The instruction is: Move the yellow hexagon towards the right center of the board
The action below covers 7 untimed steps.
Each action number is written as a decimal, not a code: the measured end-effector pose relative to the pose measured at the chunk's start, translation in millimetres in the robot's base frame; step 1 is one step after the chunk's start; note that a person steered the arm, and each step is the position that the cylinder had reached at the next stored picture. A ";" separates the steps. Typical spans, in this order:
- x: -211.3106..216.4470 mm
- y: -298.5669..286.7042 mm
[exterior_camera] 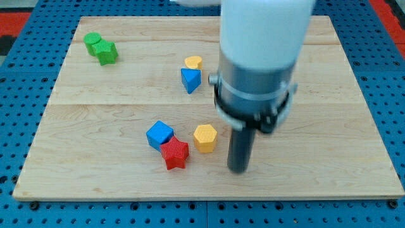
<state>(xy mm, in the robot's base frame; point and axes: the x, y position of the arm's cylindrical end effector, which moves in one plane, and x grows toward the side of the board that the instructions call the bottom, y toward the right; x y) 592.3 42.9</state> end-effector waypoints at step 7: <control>-26.8 66.9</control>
<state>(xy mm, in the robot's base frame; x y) 565.5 109.7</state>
